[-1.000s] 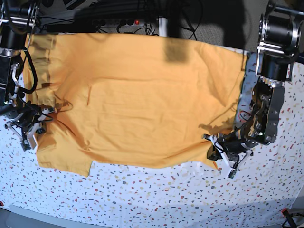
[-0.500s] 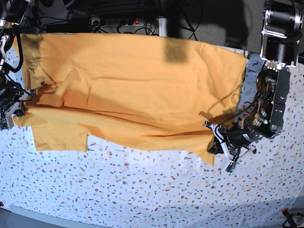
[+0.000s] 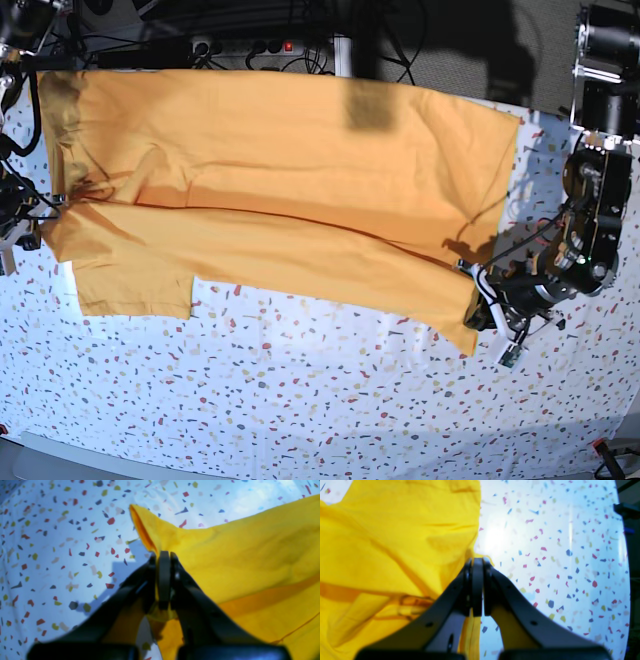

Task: Fold the T-shirt properly
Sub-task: 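Fold the side edges inward over the shirt body, then open both grippers and release the folded edges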

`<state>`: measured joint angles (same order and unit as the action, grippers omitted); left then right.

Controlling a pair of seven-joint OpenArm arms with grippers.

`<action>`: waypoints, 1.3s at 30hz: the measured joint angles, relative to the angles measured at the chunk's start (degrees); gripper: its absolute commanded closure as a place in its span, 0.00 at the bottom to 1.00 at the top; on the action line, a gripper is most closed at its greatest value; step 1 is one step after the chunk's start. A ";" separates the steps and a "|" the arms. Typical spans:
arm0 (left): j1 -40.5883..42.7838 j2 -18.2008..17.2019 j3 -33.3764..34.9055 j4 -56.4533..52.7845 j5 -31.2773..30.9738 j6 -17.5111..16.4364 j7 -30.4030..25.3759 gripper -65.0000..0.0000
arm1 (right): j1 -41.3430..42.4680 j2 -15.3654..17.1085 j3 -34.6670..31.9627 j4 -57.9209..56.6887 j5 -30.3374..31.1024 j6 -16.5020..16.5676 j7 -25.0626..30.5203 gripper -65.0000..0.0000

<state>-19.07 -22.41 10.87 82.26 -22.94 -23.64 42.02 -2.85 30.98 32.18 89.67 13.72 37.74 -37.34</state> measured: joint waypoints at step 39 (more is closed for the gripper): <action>-0.35 1.70 0.00 -7.82 4.02 0.15 3.06 0.45 | 8.11 -0.22 0.04 0.00 17.77 -0.20 -10.32 0.47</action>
<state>-19.42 -20.71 10.87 74.43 -18.92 -23.49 45.08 5.26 30.76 32.23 89.67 31.48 37.54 -47.66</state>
